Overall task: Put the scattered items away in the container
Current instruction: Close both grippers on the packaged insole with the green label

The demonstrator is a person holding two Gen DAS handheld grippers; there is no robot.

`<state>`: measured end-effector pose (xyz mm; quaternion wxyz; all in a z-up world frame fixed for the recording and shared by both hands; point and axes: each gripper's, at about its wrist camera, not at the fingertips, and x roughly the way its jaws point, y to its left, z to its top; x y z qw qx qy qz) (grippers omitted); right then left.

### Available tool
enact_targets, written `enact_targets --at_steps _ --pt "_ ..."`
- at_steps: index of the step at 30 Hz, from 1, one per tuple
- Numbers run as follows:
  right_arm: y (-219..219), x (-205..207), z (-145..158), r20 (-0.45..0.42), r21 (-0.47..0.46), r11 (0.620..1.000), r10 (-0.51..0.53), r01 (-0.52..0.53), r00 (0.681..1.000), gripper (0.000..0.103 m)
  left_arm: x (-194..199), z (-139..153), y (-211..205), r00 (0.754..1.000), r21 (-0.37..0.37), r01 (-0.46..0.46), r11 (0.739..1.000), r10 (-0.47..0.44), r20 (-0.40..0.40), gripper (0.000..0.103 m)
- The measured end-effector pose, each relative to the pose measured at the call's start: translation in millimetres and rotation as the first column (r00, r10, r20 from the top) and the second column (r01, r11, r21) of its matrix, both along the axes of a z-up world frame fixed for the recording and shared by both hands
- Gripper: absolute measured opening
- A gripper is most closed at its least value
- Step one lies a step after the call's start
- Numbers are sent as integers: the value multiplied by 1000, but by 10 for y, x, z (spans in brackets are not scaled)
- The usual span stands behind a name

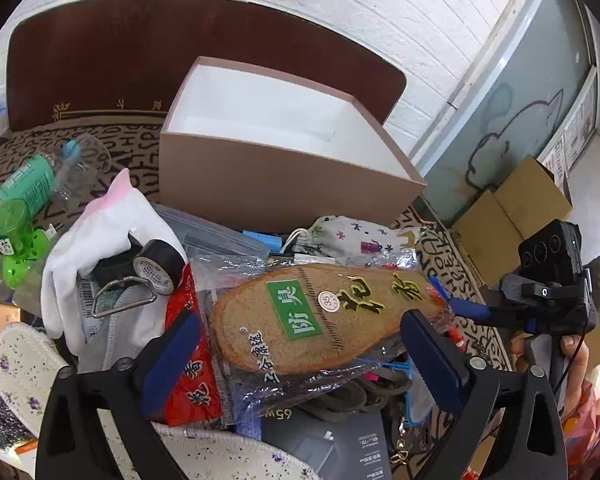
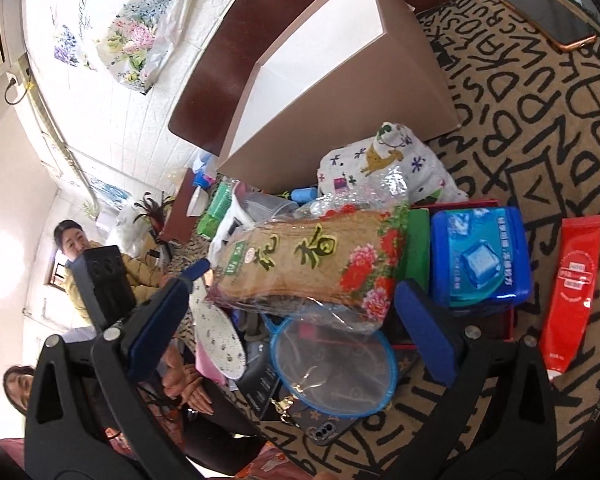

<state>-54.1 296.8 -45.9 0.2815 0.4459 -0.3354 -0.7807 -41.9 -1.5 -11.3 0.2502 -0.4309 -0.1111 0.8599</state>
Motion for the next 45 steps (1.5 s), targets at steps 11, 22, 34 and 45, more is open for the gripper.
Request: enact_targets --at_steps 11,22,34,45 --pt "-21 -106 -108 68 43 999 -3 0 998 88 -16 -93 40 999 -38 -38 999 38 17 83" --pt "-80 -147 -235 94 79 996 29 -37 995 53 1 -158 19 999 4 -27 1000 27 36 68" --pt "-9 -95 -275 76 20 999 26 -27 997 19 -7 -165 9 998 -2 -58 998 58 41 35" --pt "27 -33 -209 43 11 1000 14 -14 999 16 25 -184 -9 995 46 -88 995 85 53 33"
